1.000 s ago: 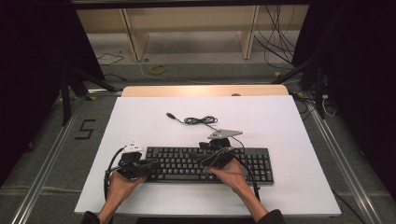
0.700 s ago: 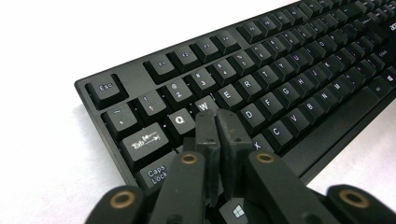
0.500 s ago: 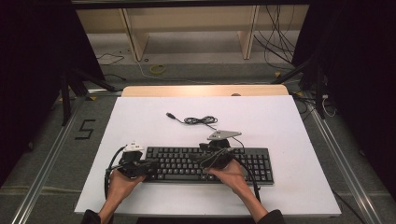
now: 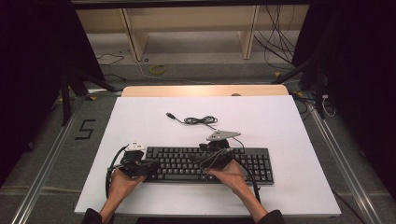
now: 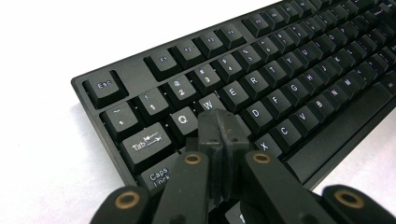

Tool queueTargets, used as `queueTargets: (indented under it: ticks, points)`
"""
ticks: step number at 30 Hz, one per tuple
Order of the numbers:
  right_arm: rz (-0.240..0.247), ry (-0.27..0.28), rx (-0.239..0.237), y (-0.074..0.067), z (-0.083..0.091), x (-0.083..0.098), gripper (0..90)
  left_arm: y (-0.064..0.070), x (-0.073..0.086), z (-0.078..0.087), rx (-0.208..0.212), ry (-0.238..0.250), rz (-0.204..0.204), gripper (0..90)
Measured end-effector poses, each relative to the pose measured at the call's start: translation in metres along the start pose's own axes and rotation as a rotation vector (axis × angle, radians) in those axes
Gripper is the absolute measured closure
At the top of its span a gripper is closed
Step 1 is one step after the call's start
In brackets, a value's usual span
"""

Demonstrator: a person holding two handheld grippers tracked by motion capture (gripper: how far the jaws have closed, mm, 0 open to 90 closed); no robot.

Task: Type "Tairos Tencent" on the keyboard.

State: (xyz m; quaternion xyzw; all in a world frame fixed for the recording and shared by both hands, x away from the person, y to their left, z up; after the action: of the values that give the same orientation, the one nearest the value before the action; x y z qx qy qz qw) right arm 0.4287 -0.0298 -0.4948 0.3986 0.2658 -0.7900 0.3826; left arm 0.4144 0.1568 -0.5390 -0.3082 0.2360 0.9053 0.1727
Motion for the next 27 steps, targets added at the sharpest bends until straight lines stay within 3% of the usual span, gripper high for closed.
queueTargets:
  ticks: [6,17,27]
  points:
    - [0.002,0.000,0.001,0.000,0.000,0.000,37.0,0.000,0.002,-0.002,-0.009,-0.026,-0.008,89.1]
    - [0.001,-0.010,0.001,0.000,-0.001,0.002,37.1,0.004,0.002,-0.003,-0.001,-0.025,-0.014,88.9]
    - [-0.001,-0.004,0.001,0.000,0.000,0.001,38.6,0.010,-0.005,0.005,0.036,0.033,-0.004,77.8]
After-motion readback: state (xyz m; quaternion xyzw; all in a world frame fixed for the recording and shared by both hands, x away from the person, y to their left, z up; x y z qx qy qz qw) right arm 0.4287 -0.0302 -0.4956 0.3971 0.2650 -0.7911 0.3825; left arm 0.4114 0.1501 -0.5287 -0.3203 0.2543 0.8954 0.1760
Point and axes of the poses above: each handheld gripper's, and its own axes: z roughly backward along the jaws, x roughly out of its underside, y roughly to its right, the point moved 9 cm from there along -z, roughly forward along the jaws, and after that the axes turned 9 degrees about z, right-handed, at the moved point
